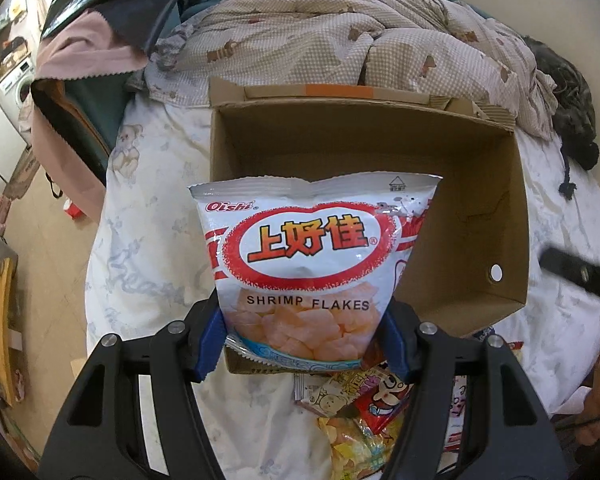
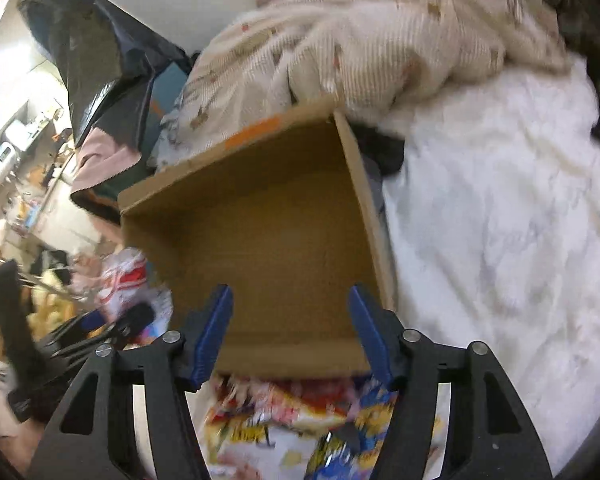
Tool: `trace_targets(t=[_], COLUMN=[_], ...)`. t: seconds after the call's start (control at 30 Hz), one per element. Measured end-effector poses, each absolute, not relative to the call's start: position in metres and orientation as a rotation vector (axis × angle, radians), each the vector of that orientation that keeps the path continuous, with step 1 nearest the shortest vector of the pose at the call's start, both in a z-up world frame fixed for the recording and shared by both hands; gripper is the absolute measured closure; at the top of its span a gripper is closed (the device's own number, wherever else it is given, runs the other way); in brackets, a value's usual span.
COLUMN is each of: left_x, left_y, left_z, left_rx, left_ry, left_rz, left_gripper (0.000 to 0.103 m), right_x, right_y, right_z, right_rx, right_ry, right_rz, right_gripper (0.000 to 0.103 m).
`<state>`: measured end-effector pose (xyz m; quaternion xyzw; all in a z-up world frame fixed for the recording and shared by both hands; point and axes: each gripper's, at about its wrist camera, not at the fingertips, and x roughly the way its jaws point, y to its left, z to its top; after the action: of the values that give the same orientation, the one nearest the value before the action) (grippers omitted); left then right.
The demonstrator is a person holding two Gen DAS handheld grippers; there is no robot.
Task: Organize snacks
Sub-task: 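Carry the Shrimp Flakes bag into the box left while right drops a bag in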
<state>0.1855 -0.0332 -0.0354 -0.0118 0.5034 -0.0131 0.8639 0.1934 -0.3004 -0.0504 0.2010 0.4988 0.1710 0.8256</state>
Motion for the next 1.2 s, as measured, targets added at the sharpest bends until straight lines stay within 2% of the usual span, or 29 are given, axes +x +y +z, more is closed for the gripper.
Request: trace_targets(t=[0.07, 0.2, 0.3, 0.4, 0.43, 0.47, 0.57, 0.63, 0.83, 1.03, 1.2], left_x=[0.184, 0.183, 0.182, 0.177, 0.175, 0.173, 0.168, 0.165, 0.164, 0.169, 0.171], left_y=[-0.030, -0.026, -0.025, -0.026, -0.026, -0.026, -0.022, -0.018, -0.004, -0.009, -0.013], left_z=[-0.034, -0.033, -0.035, -0.036, -0.036, -0.035, -0.033, -0.031, -0.031, -0.033, -0.038], left_rx=[-0.030, -0.050, -0.068, -0.075, -0.074, -0.075, -0.079, -0.086, -0.127, -0.121, -0.101], left_ry=[1.055, 1.056, 1.067, 1.073, 1.074, 1.075, 1.072, 1.066, 1.074, 1.082, 1.085], left_rz=[-0.025, -0.016, -0.012, -0.011, -0.009, -0.009, -0.001, 0.008, 0.028, 0.009, -0.001], left_gripper=[0.041, 0.041, 0.041, 0.041, 0.041, 0.041, 0.041, 0.041, 0.041, 0.041, 0.040], right_x=[0.181, 0.154, 0.146, 0.152, 0.155, 0.157, 0.158, 0.154, 0.144, 0.157, 0.178], right_y=[-0.297, -0.276, -0.266, -0.261, -0.259, -0.257, -0.255, -0.260, -0.278, -0.288, -0.292], right_z=[-0.053, -0.068, -0.103, -0.123, -0.126, -0.126, -0.120, -0.114, -0.074, -0.040, -0.047], right_rx=[0.377, 0.282, 0.332, 0.380, 0.403, 0.409, 0.425, 0.444, 0.501, 0.529, 0.538], right_ry=[1.107, 1.224, 1.357, 1.401, 1.397, 1.389, 1.362, 1.341, 1.216, 0.997, 0.973], right_rz=[0.379, 0.421, 0.374, 0.365, 0.383, 0.395, 0.435, 0.445, 0.552, 0.531, 0.402], right_gripper=[0.012, 0.009, 0.009, 0.010, 0.012, 0.028, 0.060, 0.066, 0.075, 0.076, 0.076])
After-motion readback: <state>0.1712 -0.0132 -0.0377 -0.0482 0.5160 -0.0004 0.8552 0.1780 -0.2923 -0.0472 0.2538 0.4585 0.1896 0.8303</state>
